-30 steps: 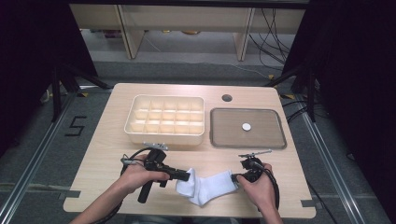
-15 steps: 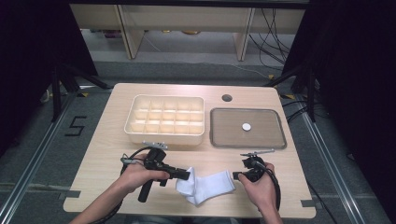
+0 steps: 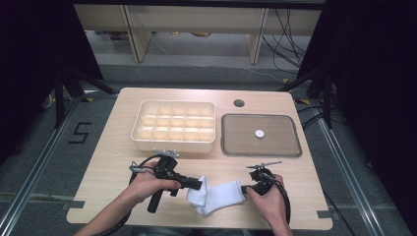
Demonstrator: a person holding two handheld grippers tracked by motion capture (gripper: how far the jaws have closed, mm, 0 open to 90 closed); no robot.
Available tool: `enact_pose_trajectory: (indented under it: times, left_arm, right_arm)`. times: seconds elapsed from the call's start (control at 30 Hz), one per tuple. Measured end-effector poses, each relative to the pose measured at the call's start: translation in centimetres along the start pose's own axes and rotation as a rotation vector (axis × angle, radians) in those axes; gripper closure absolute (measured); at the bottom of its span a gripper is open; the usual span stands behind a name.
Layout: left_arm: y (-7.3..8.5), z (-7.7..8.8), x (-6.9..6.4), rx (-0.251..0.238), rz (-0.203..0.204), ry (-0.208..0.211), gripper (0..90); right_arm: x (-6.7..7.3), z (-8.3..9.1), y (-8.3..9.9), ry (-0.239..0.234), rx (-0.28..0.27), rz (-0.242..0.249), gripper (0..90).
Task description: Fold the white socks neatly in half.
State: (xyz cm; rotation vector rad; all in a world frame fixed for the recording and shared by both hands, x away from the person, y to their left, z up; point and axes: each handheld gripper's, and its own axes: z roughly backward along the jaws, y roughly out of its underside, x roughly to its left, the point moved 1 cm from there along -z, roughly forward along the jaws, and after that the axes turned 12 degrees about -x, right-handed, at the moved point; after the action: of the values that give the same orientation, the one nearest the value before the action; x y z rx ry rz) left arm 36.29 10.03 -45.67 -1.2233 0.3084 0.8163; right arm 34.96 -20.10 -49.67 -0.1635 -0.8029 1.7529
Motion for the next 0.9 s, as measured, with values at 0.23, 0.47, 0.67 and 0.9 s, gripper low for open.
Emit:
enact_pose_trajectory:
  times: [0.23,0.47,0.67,0.9]
  left_arm:
    - [0.0,-0.2,0.0,0.009,-0.002,-0.002,83.7]
    - [0.1,-0.6,0.0,-0.012,-0.007,0.013,83.6]
    - [0.1,-0.5,0.0,0.015,-0.004,-0.013,83.6]
    - [0.3,-0.7,0.0,0.012,-0.020,-0.015,83.6]
  right_arm:
    - [0.2,-0.3,0.1,-0.014,-0.019,0.033,90.0]
    - [0.7,-0.5,0.1,-0.023,-0.018,0.035,90.0]
    - [1.0,-0.6,0.1,-0.035,-0.012,0.035,90.0]
    - [1.4,-0.7,0.2,-0.041,-0.013,0.034,90.0]
